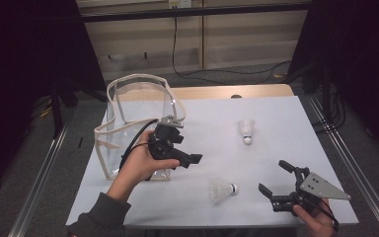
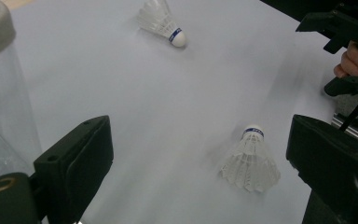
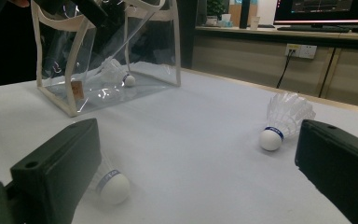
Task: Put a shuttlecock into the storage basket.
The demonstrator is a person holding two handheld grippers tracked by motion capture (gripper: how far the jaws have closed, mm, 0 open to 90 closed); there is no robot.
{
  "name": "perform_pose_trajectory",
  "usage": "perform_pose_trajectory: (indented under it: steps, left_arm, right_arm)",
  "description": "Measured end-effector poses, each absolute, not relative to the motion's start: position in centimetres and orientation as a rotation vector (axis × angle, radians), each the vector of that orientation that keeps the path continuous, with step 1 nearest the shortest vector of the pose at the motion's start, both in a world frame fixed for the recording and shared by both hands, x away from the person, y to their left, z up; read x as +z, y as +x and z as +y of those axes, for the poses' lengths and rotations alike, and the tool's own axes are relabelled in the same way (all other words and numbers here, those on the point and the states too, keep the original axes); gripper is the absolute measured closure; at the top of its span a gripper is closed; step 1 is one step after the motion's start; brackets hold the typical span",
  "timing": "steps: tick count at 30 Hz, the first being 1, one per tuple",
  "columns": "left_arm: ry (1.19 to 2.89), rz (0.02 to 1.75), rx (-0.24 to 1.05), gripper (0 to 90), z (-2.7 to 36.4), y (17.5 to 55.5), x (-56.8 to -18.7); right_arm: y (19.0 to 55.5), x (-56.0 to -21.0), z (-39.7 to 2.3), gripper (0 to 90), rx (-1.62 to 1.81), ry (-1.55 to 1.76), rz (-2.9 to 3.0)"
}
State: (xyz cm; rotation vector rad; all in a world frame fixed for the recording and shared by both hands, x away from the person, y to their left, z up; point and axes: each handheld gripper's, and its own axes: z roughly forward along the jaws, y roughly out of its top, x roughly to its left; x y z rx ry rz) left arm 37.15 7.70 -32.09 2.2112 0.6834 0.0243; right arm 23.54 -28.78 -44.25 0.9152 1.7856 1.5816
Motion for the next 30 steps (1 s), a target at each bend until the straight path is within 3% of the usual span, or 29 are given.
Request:
perform_pose_trajectory:
  steps: [16,30]
  left_arm:
    - [2.225,0.656,0.000,10.4,7.4,36.5,-34.2]
    - [2.243,0.599,-0.053,17.9,6.8,36.0,-35.8]
  right_arm:
    - [23.5,-44.2,-28.8,0.1,1.581,0.915,1.785]
    - [23.5,-44.2,-28.8,0.1,1.581,0.914,1.785]
